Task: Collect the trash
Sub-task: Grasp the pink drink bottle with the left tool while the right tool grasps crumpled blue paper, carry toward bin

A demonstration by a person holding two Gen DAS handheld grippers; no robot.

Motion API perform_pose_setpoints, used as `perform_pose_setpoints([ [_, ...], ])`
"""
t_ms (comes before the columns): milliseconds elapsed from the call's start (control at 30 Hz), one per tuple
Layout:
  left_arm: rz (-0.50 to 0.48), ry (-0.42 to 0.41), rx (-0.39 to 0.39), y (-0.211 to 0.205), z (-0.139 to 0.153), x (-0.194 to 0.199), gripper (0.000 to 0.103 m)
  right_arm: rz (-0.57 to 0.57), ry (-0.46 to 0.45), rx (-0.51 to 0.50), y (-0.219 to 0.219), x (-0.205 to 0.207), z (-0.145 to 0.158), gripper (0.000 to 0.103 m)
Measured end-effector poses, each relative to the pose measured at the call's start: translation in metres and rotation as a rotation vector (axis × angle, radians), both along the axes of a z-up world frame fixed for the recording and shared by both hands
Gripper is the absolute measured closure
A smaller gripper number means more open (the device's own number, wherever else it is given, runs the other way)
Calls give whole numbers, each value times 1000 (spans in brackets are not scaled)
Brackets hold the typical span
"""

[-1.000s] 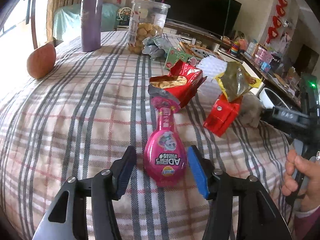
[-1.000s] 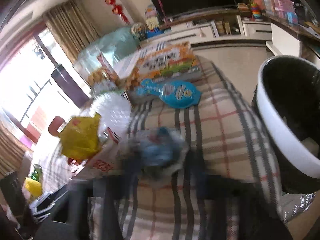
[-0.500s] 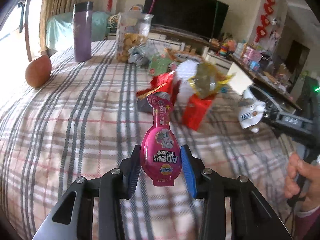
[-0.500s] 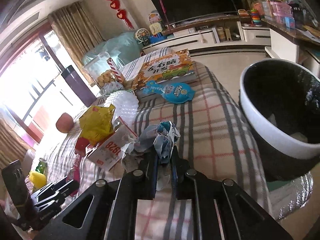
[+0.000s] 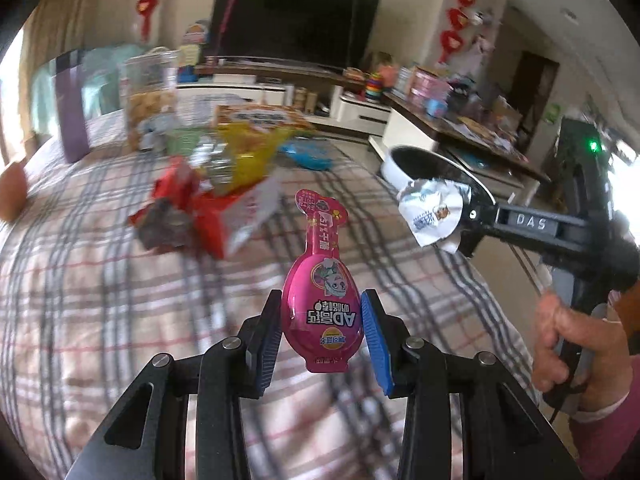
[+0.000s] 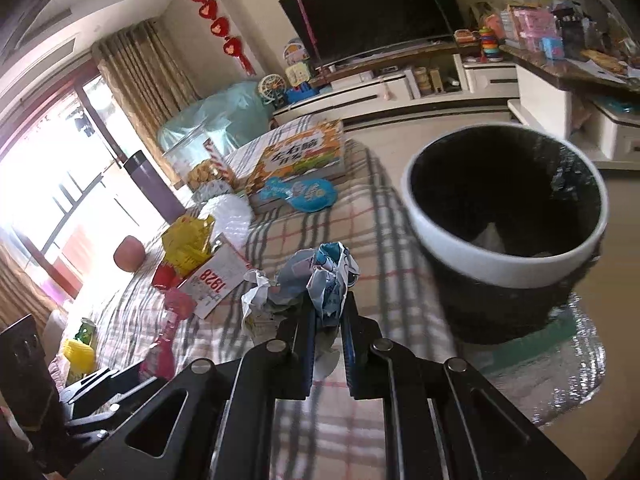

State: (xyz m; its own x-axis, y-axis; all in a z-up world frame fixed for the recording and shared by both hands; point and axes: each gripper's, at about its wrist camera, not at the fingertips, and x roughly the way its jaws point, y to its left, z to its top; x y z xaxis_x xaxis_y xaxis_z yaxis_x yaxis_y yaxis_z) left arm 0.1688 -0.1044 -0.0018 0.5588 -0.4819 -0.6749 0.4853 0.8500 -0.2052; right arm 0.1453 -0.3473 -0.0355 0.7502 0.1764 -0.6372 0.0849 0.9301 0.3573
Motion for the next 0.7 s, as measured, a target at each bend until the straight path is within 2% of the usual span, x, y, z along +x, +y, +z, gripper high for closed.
perform_pose_setpoints([
  [433,-104,12,46,-77,-6,35,66,-138,-15,-10,-79,-26,13,91],
  [700,-141,13,66,-114,-5,50,65,-207,-13,-7,-116,-27,15,91],
])
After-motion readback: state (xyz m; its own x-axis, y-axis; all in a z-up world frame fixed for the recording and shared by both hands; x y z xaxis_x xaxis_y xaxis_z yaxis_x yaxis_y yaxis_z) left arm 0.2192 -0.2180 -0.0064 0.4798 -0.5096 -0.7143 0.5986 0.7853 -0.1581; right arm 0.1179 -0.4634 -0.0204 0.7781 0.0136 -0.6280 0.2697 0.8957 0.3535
